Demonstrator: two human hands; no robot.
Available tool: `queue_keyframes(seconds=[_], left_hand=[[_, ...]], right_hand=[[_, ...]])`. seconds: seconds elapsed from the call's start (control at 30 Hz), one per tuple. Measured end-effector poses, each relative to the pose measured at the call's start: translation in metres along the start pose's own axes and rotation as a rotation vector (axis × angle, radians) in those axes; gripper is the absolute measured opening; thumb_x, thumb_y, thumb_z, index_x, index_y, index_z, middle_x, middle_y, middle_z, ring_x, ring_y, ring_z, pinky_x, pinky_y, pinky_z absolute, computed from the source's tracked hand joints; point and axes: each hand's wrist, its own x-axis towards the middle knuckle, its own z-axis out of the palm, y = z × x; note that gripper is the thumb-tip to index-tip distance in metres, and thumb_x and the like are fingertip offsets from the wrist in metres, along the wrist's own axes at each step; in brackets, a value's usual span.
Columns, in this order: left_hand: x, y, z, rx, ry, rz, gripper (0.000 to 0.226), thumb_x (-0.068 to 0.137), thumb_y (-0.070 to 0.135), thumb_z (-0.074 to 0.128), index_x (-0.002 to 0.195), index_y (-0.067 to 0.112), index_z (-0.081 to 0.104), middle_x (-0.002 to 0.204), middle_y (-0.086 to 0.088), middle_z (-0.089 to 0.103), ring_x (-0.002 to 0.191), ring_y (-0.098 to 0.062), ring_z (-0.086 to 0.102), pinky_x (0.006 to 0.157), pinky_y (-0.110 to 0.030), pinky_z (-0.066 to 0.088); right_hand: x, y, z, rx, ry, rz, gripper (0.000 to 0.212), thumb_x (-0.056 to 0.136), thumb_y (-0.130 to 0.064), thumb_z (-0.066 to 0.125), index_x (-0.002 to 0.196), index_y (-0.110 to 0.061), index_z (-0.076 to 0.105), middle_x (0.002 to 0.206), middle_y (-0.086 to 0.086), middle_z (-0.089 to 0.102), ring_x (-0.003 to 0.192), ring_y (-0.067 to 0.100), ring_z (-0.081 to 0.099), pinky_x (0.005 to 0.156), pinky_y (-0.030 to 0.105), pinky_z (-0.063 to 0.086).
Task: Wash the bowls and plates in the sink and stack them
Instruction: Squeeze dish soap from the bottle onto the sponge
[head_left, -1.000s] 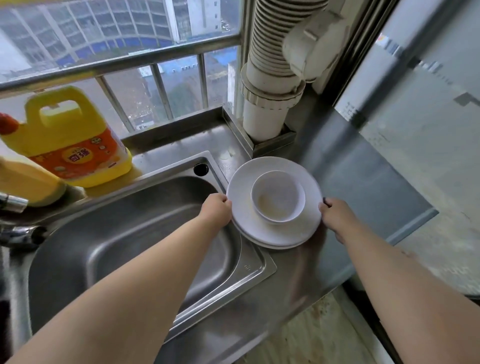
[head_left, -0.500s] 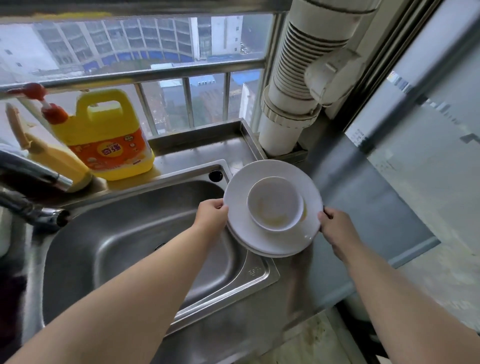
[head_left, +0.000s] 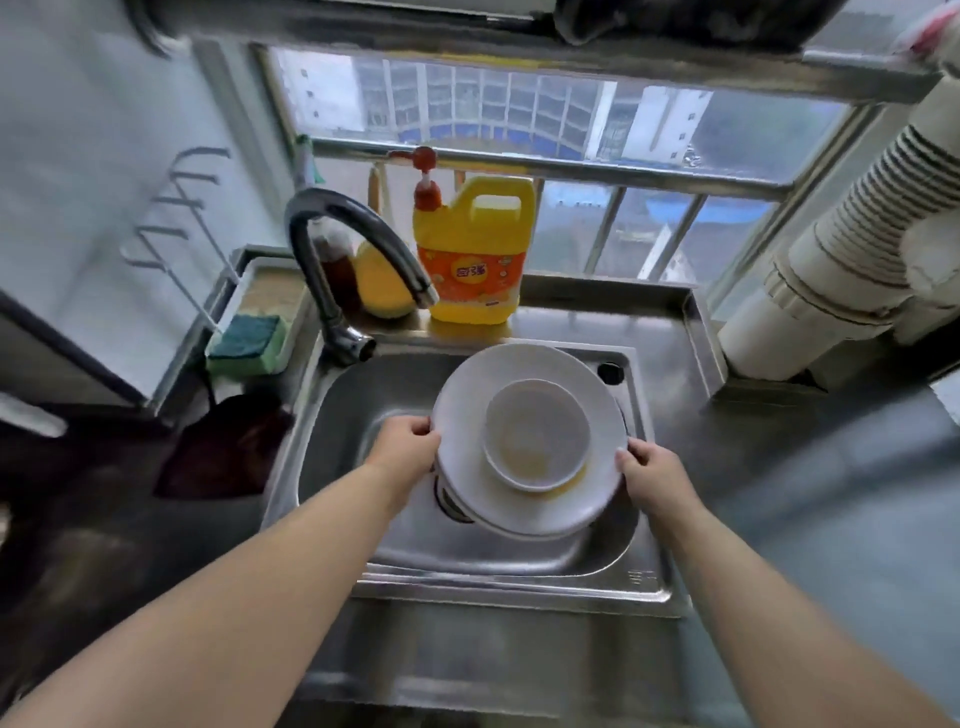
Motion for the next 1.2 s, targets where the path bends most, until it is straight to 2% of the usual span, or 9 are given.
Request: queue_keyframes(seconds=[0.1,0.27,0.4,0.6,0.73,0.8,0.93,1.1,1.2], left_hand=[[-0.002,-0.018,-0.027,-0.013,0.065,-0.057,0.019,0.087,-0.007,0.049,0.082,-0.001,0.066,0.078,-0.015,0.055,0.076,-0.022,0.048,0.07,-0.035,0.039],[0.007,-0.047,-0.054,-0.009,0.186,-0.169,0.03,0.087,-0.008,0.049,0.069,0.01,0.065,0.078,-0.014,0.062,0.072,-0.022,0.053,0.069,-0.033,0.044],[0.03,-0.072,-0.06,0.018,0.243,-0.263,0.022,0.081,-0.008,0.049,0.086,-0.003,0.069,0.078,-0.018,0.064,0.073,-0.026,0.056,0.062,-0.028,0.041],[0.072,-0.1,-0.053,0.015,0.262,-0.441,0.039,0.086,0.001,0.047,0.124,-0.005,0.054,0.115,-0.024,0.061,0.101,-0.037,0.059,0.081,-0.037,0.049],[0.091,-0.113,-0.05,0.028,0.256,-0.495,0.041,0.088,0.002,0.044,0.128,-0.005,0.05,0.121,-0.023,0.058,0.098,-0.034,0.056,0.077,-0.034,0.046],[0.099,-0.118,-0.05,0.045,0.274,-0.507,0.041,0.088,0.004,0.044,0.128,-0.004,0.05,0.122,-0.023,0.058,0.101,-0.035,0.056,0.081,-0.037,0.049],[0.109,-0.124,-0.051,-0.003,0.308,-0.519,0.039,0.089,0.007,0.047,0.126,0.001,0.054,0.115,-0.021,0.062,0.1,-0.035,0.059,0.076,-0.034,0.047],[0.112,-0.125,-0.052,-0.047,0.294,-0.493,0.035,0.091,0.007,0.044,0.122,0.005,0.06,0.107,-0.013,0.064,0.09,-0.03,0.058,0.075,-0.032,0.045],[0.113,-0.122,-0.051,0.015,0.254,-0.452,0.038,0.096,0.014,0.044,0.133,0.01,0.05,0.12,-0.01,0.059,0.104,-0.031,0.055,0.085,-0.034,0.045]], right_hand=[[0.001,-0.008,0.034,0.014,-0.072,0.011,0.024,0.096,-0.01,0.049,0.091,-0.025,0.067,0.081,-0.009,0.067,0.079,0.012,0.06,0.073,0.028,0.047],[0.008,-0.003,0.078,0.005,-0.189,0.081,0.023,0.095,-0.009,0.052,0.092,-0.021,0.072,0.086,0.003,0.072,0.086,0.025,0.066,0.09,0.046,0.053],[0.023,0.007,0.101,-0.02,-0.218,0.131,0.024,0.094,-0.01,0.053,0.107,-0.016,0.071,0.078,-0.005,0.068,0.068,0.012,0.057,0.07,0.029,0.049],[0.039,0.031,0.132,-0.089,-0.209,0.206,0.022,0.091,-0.008,0.056,0.106,-0.018,0.069,0.077,-0.004,0.065,0.065,0.008,0.052,0.065,0.024,0.043],[0.053,0.054,0.151,-0.162,-0.218,0.302,0.027,0.089,-0.013,0.061,0.115,-0.01,0.067,0.092,0.006,0.07,0.085,0.022,0.064,0.081,0.036,0.053],[0.057,0.061,0.162,-0.158,-0.227,0.331,0.029,0.09,-0.009,0.058,0.117,-0.007,0.066,0.091,0.008,0.069,0.079,0.022,0.063,0.077,0.033,0.054],[0.057,0.065,0.175,-0.102,-0.258,0.357,0.028,0.094,0.003,0.048,0.12,0.002,0.061,0.094,0.012,0.062,0.064,0.011,0.054,0.047,0.007,0.044],[0.061,0.069,0.182,-0.098,-0.273,0.388,0.033,0.095,0.001,0.047,0.128,0.002,0.056,0.099,0.011,0.062,0.076,0.016,0.059,0.063,0.012,0.049],[0.063,0.07,0.182,-0.116,-0.265,0.376,0.03,0.096,0.0,0.048,0.124,0.002,0.058,0.094,0.01,0.061,0.067,0.011,0.056,0.051,0.005,0.044]])
